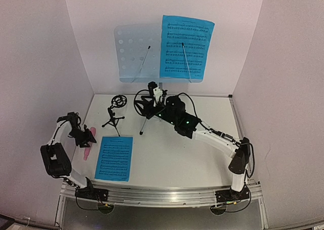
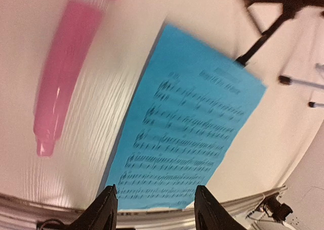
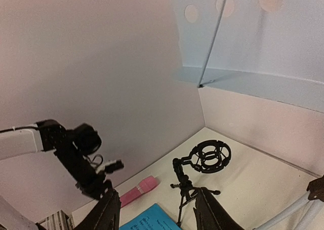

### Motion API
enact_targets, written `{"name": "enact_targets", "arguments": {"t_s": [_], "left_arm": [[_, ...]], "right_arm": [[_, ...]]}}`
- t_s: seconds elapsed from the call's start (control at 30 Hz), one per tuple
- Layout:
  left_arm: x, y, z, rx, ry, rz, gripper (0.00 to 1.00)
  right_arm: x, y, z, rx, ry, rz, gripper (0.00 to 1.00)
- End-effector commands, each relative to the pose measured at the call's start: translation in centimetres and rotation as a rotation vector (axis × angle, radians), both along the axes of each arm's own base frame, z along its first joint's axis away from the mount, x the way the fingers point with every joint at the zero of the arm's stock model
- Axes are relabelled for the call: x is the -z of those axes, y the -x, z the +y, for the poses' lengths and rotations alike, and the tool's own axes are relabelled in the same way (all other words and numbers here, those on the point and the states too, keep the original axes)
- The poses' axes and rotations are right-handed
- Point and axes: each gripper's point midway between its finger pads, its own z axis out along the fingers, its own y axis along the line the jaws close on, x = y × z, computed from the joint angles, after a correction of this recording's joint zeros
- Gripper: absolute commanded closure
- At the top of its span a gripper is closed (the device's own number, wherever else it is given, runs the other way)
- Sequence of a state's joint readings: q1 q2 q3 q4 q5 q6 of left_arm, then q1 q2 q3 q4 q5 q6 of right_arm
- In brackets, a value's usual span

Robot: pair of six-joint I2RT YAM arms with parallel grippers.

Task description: Pack up the instrument practice props

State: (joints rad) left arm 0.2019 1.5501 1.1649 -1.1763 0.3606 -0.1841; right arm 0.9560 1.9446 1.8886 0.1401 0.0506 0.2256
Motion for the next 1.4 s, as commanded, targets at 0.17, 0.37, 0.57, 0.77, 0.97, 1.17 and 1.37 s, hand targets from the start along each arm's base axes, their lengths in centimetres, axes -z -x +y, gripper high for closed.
{"name": "enact_targets", "arguments": {"t_s": [0.17,0.37,0.57,0.77,0.97,1.17,1.37], "left_arm": [[-21.9,-8.1,-3.6,0.191,-0.015,-0.934,0.48],[-33.4,-7.4,-11.6,0.452,-0.009,-1.344,0.44],[-38.1,-7.1,-17.3,0.579,0.094,-1.48,0.43],[-40.9,-5.7,-23.6,0.744,0.176,-1.564,0.41],[-44.3,-4.4,-30.7,0.83,0.309,-1.652,0.37],[-46.3,-4.6,-38.2,0.785,0.553,-1.635,0.26],[-46.9,-5.5,-44.5,0.725,0.712,-1.716,0.18]], "right_arm": [[-6.1,6.8,-5.8,-0.109,0.161,0.024,0.52],[-8.1,6.2,-13.0,0.134,0.287,-0.002,0.48],[-12.0,3.5,-19.8,0.359,0.254,-0.045,0.47],[-15.2,-0.1,-24.8,0.469,0.197,-0.057,0.46],[-16.5,-3.7,-29.2,0.395,0.076,-0.001,0.46],[-16.4,-6.0,-32.0,0.254,0.032,0.027,0.44],[-16.7,-7.4,-33.1,0.145,-0.018,-0.011,0.42]]}}
